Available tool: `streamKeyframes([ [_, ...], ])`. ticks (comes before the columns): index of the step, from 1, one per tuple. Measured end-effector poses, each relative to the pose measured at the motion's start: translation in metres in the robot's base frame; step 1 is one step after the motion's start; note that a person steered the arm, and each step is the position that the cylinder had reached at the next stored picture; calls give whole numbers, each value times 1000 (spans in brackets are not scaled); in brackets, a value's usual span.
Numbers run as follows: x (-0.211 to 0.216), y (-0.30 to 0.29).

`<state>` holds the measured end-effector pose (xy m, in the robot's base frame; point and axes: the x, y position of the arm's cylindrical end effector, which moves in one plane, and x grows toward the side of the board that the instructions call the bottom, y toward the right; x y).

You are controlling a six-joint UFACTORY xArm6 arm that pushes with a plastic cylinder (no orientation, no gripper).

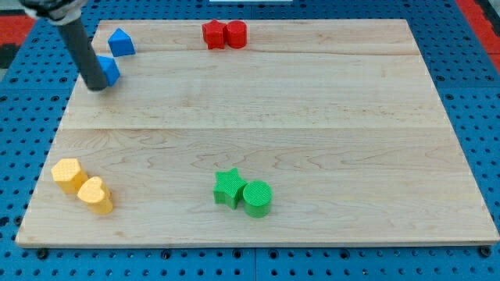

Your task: Nudge the green circle

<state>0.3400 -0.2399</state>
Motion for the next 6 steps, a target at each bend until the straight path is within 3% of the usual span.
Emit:
streamKeyframes([
  [2,-20,39],
  [3,9,88],
  [4,35,183],
  [5,99,265],
  [6,180,287],
])
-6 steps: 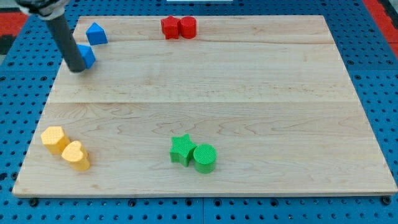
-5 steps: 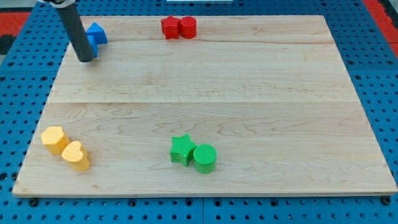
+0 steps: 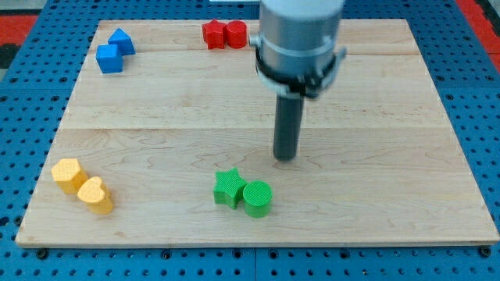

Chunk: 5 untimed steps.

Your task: Nudge the green circle

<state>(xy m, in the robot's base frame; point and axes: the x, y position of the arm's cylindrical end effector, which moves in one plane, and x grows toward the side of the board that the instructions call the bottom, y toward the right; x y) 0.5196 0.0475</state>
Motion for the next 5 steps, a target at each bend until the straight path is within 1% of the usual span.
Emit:
streamKeyframes([
  [1,20,31],
  [2,38,-7],
  [3,41,-10],
  [4,59,49],
  [5,51,-1],
])
